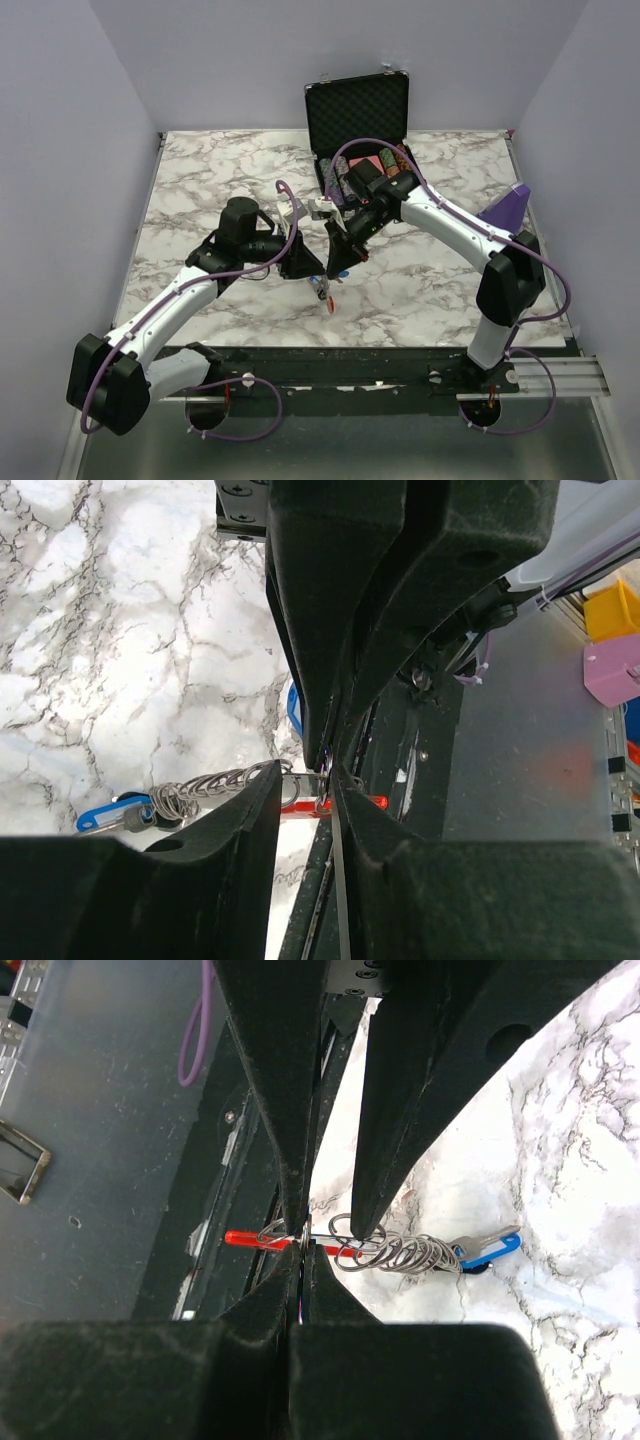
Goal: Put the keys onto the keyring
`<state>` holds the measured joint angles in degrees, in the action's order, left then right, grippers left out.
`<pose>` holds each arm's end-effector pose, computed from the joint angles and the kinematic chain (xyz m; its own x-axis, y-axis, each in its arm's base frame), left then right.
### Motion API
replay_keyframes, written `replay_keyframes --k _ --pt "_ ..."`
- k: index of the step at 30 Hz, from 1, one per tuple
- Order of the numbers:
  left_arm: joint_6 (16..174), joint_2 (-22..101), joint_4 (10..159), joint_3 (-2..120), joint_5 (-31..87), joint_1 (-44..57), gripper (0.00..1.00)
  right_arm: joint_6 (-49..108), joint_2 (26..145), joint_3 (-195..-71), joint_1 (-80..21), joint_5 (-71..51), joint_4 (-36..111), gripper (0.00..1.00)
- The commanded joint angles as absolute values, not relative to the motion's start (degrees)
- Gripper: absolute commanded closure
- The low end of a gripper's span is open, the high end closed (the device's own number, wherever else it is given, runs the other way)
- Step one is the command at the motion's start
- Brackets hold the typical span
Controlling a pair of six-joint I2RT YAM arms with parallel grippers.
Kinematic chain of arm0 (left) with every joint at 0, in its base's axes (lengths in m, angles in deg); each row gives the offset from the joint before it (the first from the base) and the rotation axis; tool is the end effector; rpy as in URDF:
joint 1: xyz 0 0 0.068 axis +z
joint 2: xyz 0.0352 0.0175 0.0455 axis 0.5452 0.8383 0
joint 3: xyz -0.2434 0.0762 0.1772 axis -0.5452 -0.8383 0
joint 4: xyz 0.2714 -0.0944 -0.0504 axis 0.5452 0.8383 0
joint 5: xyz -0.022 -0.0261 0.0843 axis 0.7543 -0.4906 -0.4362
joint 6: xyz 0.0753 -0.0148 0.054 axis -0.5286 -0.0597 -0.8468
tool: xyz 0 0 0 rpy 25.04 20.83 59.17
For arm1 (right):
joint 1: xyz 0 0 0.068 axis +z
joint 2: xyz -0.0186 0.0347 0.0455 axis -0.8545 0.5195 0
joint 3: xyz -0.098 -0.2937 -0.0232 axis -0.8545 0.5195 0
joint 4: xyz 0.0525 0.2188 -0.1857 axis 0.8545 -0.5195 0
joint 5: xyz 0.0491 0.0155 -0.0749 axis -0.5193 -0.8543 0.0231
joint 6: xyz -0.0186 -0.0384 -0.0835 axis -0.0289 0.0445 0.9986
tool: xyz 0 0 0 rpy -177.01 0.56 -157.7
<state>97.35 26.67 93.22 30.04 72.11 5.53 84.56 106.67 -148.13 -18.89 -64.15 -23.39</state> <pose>0.2128 -0.1864 0.2937 -0.6002 0.1413 -0.7873 0.7904 0.2557 -0.5567 0.2603 0.3136 0.3024 -0.1183 -0.5625 -0.8183 -0.8819 -0.3191 0.3469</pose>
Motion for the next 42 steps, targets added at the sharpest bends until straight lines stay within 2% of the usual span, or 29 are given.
replay_keyframes --k 1,3,6,8,10,11,14,16,21,24,29,42 --pt "96.93 27.56 93.18 31.65 74.17 5.09 0.67 84.61 107.57 -149.54 -18.54 -66.81 -23.86 0.99" --pt "97.19 27.48 92.83 31.47 74.17 5.0 0.67 84.61 107.57 -149.46 -18.45 -66.9 -23.86 0.99" --pt "97.02 27.56 93.18 31.65 74.53 5.0 0.76 84.61 107.58 -149.54 -18.54 -66.9 -23.86 0.99" --pt "96.93 27.56 93.18 31.73 74.79 5.0 0.83 84.61 107.57 -149.46 -18.45 -66.99 -23.77 0.99" --pt "97.1 27.65 93.09 31.74 75.05 5.0 0.99 84.7 107.66 -149.46 -18.36 -66.9 -23.77 0.99" --pt "97.19 27.56 93.09 31.74 75.14 5.0 1.0 84.61 107.66 -149.54 -18.36 -66.9 -23.86 0.99" --pt "97.8 26.78 91.87 31.12 75.14 5.0 1.0 84.61 107.57 -149.46 -18.27 -67.08 -23.95 0.99" --pt "98.59 25.2 90.03 29.9 74.27 5.0 1.0 84.52 107.57 -149.37 -18.36 -67.16 -23.6 0.92" --pt "100.35 19.93 82.92 24.63 72.33 5.0 1.0 85.05 107.22 -149.98 -18.45 -70.06 -24.91 0.63" --pt "104.73 16.15 72.13 17.96 71.8 4.92 1.0 85.75 106.61 -150.51 -18.8 -71.64 -25.97 0.5" --pt "110.81 11.75 56.11 9.6 69.43 4.83 1.0 85.84 105.38 -150.6 -20.56 -75.33 -26.76 0.46" --pt "118.63 10.51 39.68 3.18 65.21 4.65 1.0 79.87 105.2 -148.49 -20.82 -78.5 -21.49 0.47"
